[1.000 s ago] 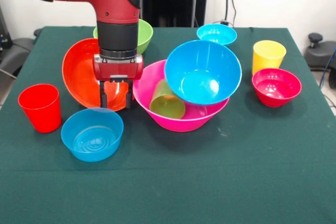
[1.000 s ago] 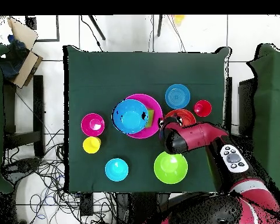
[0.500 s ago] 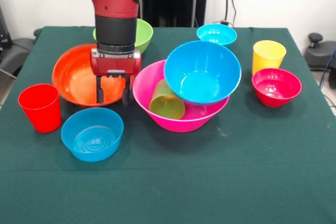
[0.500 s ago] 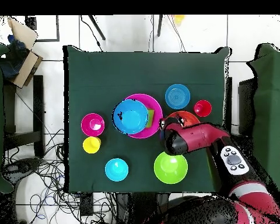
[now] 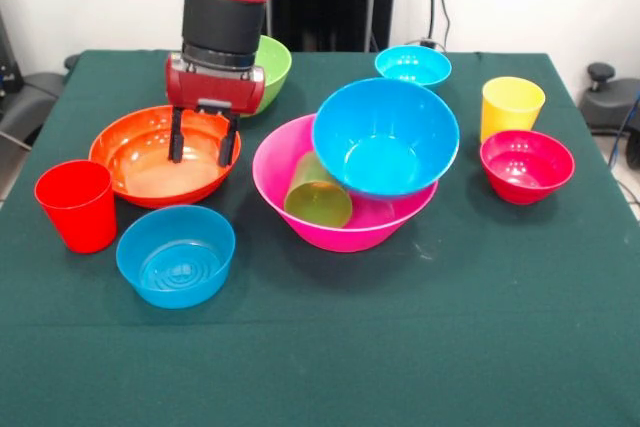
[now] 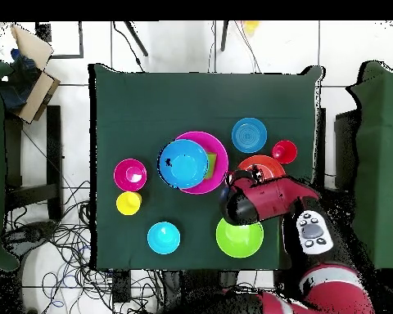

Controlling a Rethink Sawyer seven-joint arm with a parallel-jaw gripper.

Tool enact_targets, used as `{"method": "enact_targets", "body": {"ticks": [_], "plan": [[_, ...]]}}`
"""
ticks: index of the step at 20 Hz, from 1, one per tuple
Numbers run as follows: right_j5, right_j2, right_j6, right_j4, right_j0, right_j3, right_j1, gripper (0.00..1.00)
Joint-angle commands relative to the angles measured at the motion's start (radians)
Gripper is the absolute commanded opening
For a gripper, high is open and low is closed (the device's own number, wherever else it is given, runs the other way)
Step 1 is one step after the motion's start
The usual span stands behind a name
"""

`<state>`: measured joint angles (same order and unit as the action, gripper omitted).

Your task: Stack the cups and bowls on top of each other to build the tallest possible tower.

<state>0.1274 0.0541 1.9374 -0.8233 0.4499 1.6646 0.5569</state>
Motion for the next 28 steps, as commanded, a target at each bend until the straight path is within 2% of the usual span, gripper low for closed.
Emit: {"method": "enact_targets", "body": {"ticks": [1, 6, 8, 14, 16, 21, 28], "plan": [[-0.047, -0.117, 0.247, 0.066, -0.077, -0.003, -0.001, 1.00], [-0.050, -0.135, 0.233, 0.114, -0.070, -0.025, -0.037, 1.00], [-0.061, -0.107, 0.205, 0.110, -0.048, -0.029, -0.048, 1.00], [-0.040, 0.092, 0.072, 0.072, 0.099, -0.040, -0.092, 1.00], [-0.034, 0.132, 0.047, 0.059, 0.128, -0.056, -0.117, 1.00], [-0.035, 0.168, 0.034, 0.039, 0.148, -0.081, -0.152, 1.00], [0.017, 0.205, 0.003, 0.038, 0.171, -0.045, -0.122, 1.00]]}}
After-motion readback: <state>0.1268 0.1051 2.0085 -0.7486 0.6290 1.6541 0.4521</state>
